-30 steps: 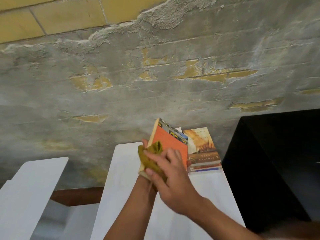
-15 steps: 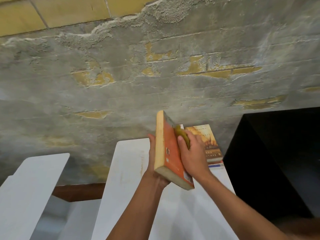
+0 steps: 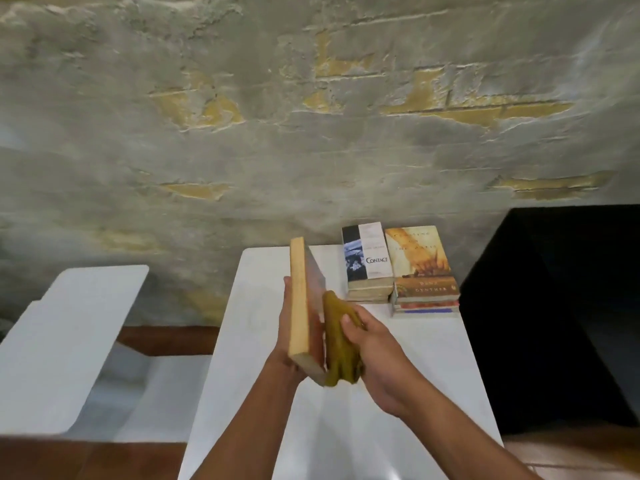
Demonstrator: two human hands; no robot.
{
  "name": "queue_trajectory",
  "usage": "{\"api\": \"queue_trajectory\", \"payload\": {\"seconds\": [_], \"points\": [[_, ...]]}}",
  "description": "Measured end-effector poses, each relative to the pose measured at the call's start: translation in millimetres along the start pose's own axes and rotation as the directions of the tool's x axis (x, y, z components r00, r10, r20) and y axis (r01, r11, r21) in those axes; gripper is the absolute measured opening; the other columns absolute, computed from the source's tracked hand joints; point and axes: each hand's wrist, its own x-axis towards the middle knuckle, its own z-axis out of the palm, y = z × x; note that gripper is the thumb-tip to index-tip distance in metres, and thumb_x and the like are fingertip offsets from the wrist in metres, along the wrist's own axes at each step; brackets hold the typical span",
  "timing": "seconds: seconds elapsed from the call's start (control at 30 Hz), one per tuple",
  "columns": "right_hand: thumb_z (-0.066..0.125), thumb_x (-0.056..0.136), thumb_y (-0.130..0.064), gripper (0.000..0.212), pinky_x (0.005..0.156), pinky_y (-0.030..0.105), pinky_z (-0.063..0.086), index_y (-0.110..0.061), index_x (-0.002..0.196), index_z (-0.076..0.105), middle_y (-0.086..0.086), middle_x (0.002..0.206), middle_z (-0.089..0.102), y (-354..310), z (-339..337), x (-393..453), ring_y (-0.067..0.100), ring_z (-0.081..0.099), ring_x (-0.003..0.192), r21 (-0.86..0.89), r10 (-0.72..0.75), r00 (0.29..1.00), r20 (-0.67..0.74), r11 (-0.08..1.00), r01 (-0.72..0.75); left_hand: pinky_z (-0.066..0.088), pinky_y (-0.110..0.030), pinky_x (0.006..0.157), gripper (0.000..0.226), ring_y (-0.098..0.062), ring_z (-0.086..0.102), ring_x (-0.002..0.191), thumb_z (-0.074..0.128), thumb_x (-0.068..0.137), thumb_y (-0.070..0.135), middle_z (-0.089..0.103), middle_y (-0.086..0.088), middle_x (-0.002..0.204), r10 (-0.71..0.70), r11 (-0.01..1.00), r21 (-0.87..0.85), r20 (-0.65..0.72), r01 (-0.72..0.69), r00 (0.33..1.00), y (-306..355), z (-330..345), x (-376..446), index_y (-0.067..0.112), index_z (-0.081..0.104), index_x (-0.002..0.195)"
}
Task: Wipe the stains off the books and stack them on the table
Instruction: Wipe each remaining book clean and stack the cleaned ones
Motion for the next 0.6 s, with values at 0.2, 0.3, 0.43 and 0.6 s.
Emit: {"api": "queue_trajectory", "payload": {"seconds": [0.2, 0.3, 0.43, 0.6], "points": [[0.042, 0.102, -0.052, 0.048, 0.106, 0.057, 0.045, -0.02, 0.129, 0.065, 0.013, 0.124, 0.069, 35, 28, 38, 0.034, 0.065, 0.116, 0.347, 0.323, 0.918, 0.232, 0.854, -0.388, 0.055, -0.044, 0.09, 0.071, -0.017, 0.062, 0.107, 0.039, 0.081, 0.084, 0.054, 0.01, 0.133, 0.16, 0.92, 0.386, -0.205, -0.07, 0.966, 5, -68, -9, 0.048, 0.035, 0.142], [0.038, 0.1, -0.06, 0.057, 0.108, 0.06, 0.042, -0.022, 0.137, 0.059, 0.015, 0.134, 0.063, 46, 52, 54, 0.039, 0.06, 0.123, 0.362, 0.321, 0.883, 0.342, 0.822, -0.439, 0.059, -0.036, 0.074, 0.057, -0.021, 0.07, 0.098, 0.03, 0.094, 0.072, 0.068, -0.002, 0.112, 0.17, 0.939, 0.34, -0.335, -0.05, 0.927, 15, -103, -12, 0.032, 0.053, 0.127], [0.035, 0.099, -0.063, 0.057, 0.109, 0.059, 0.041, -0.027, 0.135, 0.061, 0.013, 0.135, 0.062, 44, 72, 68, 0.037, 0.059, 0.125, 0.359, 0.274, 0.908, 0.318, 0.851, -0.383, 0.06, -0.041, 0.081, 0.044, -0.025, 0.075, 0.086, 0.031, 0.107, 0.05, 0.074, -0.009, 0.095, 0.176, 0.941, 0.339, -0.44, -0.018, 0.881, 27, -125, -8, 0.018, 0.062, 0.108], [0.035, 0.1, -0.059, 0.057, 0.11, 0.055, 0.041, -0.021, 0.126, 0.07, 0.012, 0.128, 0.067, 20, 56, 72, 0.035, 0.064, 0.118, 0.36, 0.208, 0.957, 0.205, 0.893, -0.271, 0.061, -0.044, 0.079, 0.031, -0.027, 0.075, 0.089, 0.041, 0.108, 0.035, 0.076, -0.009, 0.096, 0.146, 0.961, 0.276, -0.424, -0.026, 0.894, 46, -115, 19, 0.013, 0.063, 0.11]]}}
